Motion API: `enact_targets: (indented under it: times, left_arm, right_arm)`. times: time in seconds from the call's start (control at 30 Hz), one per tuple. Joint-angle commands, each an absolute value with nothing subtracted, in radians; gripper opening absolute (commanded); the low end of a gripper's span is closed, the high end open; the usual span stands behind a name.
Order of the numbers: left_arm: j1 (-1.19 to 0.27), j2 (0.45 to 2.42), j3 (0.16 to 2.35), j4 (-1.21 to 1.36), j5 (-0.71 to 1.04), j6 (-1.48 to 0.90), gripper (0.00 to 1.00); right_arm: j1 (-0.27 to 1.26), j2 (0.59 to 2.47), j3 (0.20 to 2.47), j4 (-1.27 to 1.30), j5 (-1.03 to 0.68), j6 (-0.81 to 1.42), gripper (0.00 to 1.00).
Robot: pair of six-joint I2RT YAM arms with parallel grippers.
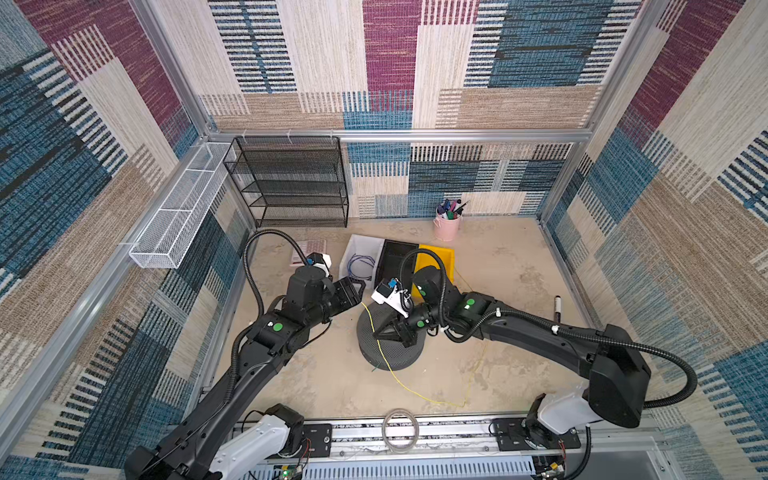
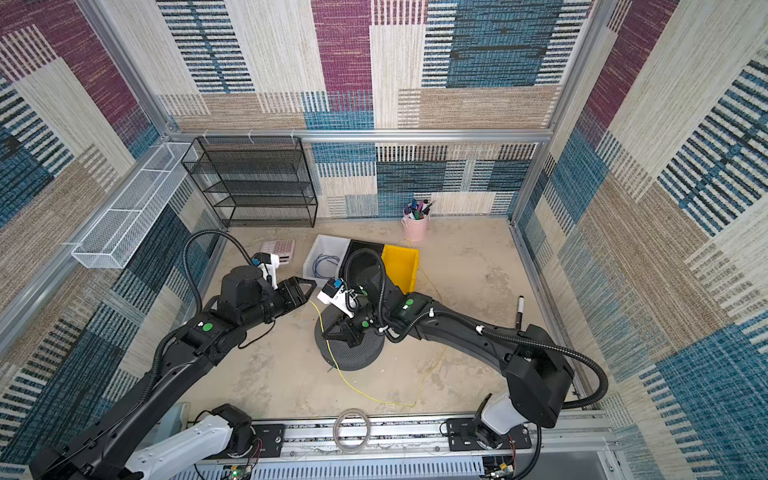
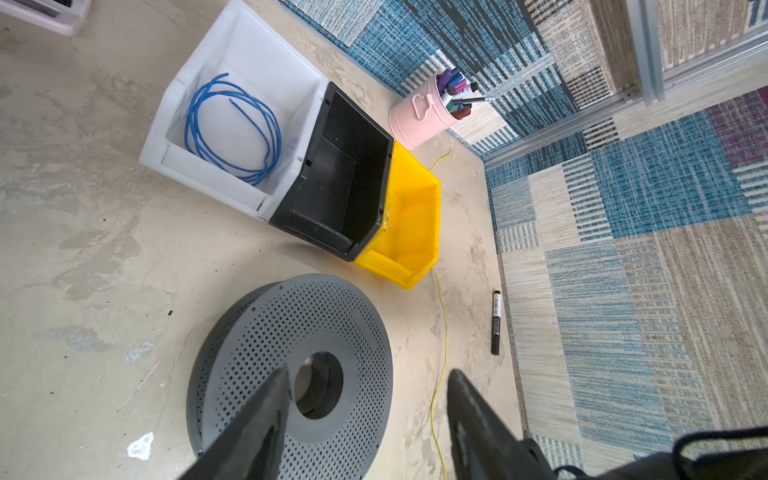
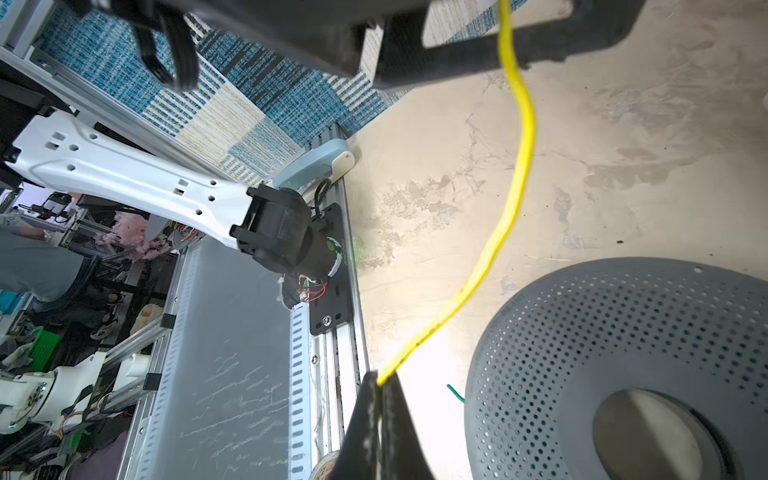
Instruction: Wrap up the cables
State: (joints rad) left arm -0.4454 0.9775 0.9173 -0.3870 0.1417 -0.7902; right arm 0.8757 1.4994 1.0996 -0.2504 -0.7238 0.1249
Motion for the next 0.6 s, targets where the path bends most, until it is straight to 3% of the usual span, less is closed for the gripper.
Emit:
enact_targets:
  times: [0.0, 0.1, 0.27, 0.57]
  left_arm:
    - [-0.433, 0.955, 0.934, -0.447, 0.169, -0.713, 0.68]
    - [-0.370, 0.902, 0.943, -0.544, 0.138, -0.689, 0.74]
    - [-0.267, 0.847, 1.003, -0.783, 0.001, -0.653, 0.74]
    - [-0.272, 0.996, 0.699, -0.497, 0.463, -0.683, 0.47]
  right_arm:
    - [0.876, 1.489, 1.097, -0.212, -0.738, 0.142, 0.00]
    - [0.874, 1.474, 1.073, -0.213, -0.703, 0.169, 0.00]
    - [0.829, 1.434, 0.978, -0.201, -0.647, 0.244, 0.00]
    - [0.778, 1.361, 0.869, -0.150, -0.697, 0.259, 0.00]
